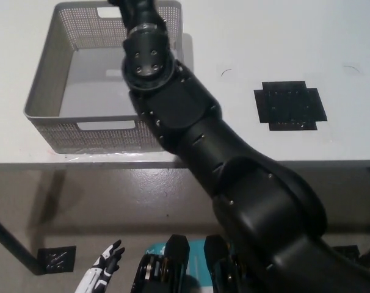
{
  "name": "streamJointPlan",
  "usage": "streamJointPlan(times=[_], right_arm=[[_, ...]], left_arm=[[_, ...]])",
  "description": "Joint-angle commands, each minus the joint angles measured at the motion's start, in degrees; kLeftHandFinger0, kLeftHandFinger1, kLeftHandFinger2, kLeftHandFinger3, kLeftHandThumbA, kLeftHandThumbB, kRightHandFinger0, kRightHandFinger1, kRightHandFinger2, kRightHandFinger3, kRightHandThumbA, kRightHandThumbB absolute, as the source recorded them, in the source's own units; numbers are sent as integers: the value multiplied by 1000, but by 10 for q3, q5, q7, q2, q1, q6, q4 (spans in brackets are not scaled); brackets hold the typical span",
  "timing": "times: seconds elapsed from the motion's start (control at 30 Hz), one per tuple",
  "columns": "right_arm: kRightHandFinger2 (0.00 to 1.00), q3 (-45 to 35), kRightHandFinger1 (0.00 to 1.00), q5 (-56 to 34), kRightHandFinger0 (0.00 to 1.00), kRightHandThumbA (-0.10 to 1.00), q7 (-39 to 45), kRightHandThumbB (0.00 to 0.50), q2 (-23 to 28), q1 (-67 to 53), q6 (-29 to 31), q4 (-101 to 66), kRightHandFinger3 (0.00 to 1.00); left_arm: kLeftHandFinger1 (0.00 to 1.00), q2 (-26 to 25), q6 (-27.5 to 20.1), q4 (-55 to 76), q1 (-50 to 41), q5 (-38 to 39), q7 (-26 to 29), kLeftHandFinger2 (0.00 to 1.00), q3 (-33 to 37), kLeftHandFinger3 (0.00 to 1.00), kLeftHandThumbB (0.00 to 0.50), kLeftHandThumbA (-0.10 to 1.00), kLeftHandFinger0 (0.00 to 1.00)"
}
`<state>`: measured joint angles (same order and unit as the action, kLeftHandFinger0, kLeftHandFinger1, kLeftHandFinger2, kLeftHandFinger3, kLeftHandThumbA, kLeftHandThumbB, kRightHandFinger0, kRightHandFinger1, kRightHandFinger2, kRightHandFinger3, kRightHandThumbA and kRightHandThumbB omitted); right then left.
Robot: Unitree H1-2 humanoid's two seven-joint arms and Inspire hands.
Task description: Use the right hand to pick up a electric screw driver and put it into a container on the left side
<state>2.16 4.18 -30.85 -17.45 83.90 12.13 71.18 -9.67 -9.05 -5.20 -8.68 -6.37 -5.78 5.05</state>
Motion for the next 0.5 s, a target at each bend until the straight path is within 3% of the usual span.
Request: streamJointPlan(times=[0.0,0.27,0.33,0.47], right_arm=[[684,6,175,11,0,-100,-4,112,-7,54,13,-5,732],[711,27,213,23,0,-100,5,108,-33,33,24,60,776],[705,32,235,25,0,-100,4,126,-34,27,24,71,762],[687,38,255,22,0,-100,16,116,-30,6,27,87,732]], left_arm=[[1000,-4,-13,18,-3,-10,-3,1000,5,1000,19,1000,1000],[1000,2,-20,21,-7,-28,-3,1000,32,1000,31,1000,1000],[1000,1,-18,24,-7,-25,-4,1000,34,1000,38,1000,1000],[1000,-3,-14,29,-5,-26,-8,1000,42,1000,48,1000,1000]])
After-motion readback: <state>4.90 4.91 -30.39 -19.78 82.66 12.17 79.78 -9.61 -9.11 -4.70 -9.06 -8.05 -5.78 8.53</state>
